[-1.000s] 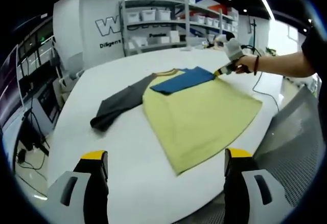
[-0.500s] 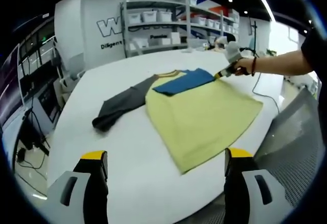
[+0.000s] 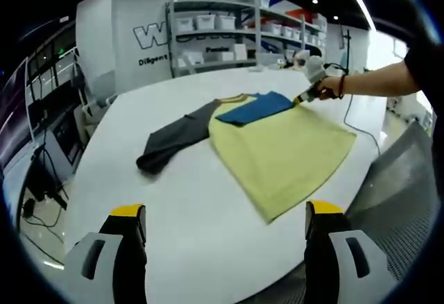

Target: Fold the garment on the visible template until the final outline fits inside the template.

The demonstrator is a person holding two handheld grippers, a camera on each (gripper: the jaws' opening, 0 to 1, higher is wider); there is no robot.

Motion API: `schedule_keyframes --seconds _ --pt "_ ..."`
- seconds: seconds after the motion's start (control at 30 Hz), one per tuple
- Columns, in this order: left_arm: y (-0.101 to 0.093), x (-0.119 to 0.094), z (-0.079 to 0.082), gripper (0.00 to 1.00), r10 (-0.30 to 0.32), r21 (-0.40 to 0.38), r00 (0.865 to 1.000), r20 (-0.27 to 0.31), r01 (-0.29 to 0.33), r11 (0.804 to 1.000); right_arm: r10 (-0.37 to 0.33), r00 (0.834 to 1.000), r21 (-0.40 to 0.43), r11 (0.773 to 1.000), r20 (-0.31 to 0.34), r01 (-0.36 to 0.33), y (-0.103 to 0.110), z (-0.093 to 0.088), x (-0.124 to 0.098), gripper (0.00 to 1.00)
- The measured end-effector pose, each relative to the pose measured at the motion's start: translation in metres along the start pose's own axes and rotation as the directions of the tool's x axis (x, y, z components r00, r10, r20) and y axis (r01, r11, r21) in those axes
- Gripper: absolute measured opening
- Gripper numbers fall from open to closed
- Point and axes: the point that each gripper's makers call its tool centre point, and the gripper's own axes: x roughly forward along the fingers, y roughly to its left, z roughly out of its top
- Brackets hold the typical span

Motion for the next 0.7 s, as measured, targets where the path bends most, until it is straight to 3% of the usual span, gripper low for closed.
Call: schedule_keyframes --seconds 0.07,0.17,0.33,0.5,0.7 --pt "0.0 0.0 0.0 0.9 -0.001 -0.001 1.0 0.0 0.001 1.0 0.005 1.0 0.066 0.998 0.007 -0.006 0.001 -0.001 -0.001 0.0" --pt "0.0 0.0 0.001 0.91 0.0 -0.002 1.0 0.003 0.0 1.0 0.008 0.997 0.131 0.991 0.073 -0.017 0.002 0.008 -0.007 0.04" --pt "0.0 0.0 0.002 0.92 0.001 -0.009 1.0 0.012 -0.001 1.0 0.087 0.98 0.18 0.976 0.177 -0.119 0.021 0.03 -0.028 0.36" --pt "0.0 0.0 0.004 0.93 -0.003 -0.021 1.0 0.02 0.003 1.0 0.154 0.961 0.202 0.958 0.228 -0.201 0.036 0.043 -0.047 0.66" --pt "0.011 0.001 0.008 0.95 -0.004 -0.076 0.999 0.049 0.008 0.997 0.217 0.939 0.145 0.954 0.266 -0.262 0.052 0.052 -0.073 0.88"
